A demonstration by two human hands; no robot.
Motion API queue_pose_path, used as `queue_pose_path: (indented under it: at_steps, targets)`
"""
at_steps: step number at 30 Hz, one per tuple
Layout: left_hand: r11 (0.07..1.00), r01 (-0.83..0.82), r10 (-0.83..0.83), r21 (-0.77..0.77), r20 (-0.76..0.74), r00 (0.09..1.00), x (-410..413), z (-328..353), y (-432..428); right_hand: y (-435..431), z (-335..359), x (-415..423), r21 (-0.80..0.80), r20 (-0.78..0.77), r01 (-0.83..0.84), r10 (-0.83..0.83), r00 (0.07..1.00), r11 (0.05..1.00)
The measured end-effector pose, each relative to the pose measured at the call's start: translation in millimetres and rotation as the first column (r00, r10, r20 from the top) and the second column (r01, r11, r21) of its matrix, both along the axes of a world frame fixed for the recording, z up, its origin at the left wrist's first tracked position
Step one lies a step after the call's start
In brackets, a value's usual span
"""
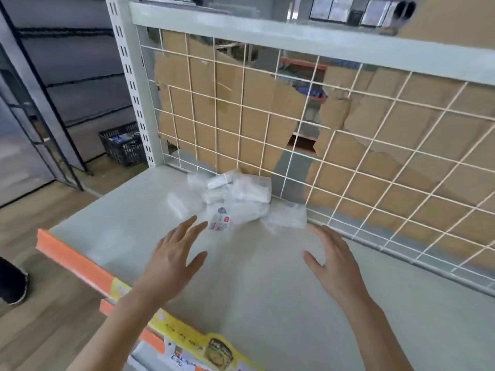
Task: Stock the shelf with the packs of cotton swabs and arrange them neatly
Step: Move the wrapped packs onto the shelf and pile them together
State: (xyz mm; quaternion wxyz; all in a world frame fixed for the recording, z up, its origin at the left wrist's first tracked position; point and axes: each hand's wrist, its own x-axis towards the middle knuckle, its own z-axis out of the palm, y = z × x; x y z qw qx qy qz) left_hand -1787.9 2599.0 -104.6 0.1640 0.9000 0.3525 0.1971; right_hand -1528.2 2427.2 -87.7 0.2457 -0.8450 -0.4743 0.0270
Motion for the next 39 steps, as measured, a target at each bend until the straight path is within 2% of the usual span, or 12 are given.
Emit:
queue_pose_path:
  at_steps: [6, 10, 17, 25, 29, 34, 39]
  targets:
    - [0.987, 0.146, -0.137, -0.074, 0.11, 0.984, 38.7, 1.5, 40.7, 62.0, -2.6, -11.9, -0.019, 0.016, 0.086, -0.085, 0.996, 0.996]
    - [0.967, 0.216, -0.205, -0.138, 0.09, 0.975, 60.9, -1.5, 51.4, 92.4, -8.1, -19.6, -0.074, 0.042, 0.231, -0.228, 0.973, 0.97]
    - [0.957, 0.244, -0.225, -0.155, 0.131, 0.965, 58.3, -4.5, 65.6, 114.4, -10.0, -30.5, 0.095, -0.006, 0.422, -0.423, 0.906, 0.902]
    - [0.97, 0.209, -0.19, -0.126, 0.143, 0.971, 16.7, -3.6, 64.4, 66.5, -5.6, -47.7, 0.057, -0.135, 0.473, -0.462, 0.876, 0.879]
    - [0.984, 0.153, -0.136, -0.092, 0.171, 0.976, -0.1, 0.6, 60.9, 34.9, -3.7, -59.8, 0.109, -0.121, 0.493, -0.48, 0.869, 0.863]
    - [0.986, 0.164, -0.153, -0.039, 0.207, 0.966, -13.6, 8.4, 46.4, -6.2, -2.6, -76.7, 0.161, -0.138, 0.485, -0.467, 0.874, 0.86]
    - [0.983, 0.18, -0.169, -0.036, 0.2, 0.965, -17.6, 13.6, 15.5, -55.1, -1.8, -95.4, 0.232, -0.089, 0.457, -0.449, 0.889, 0.859]
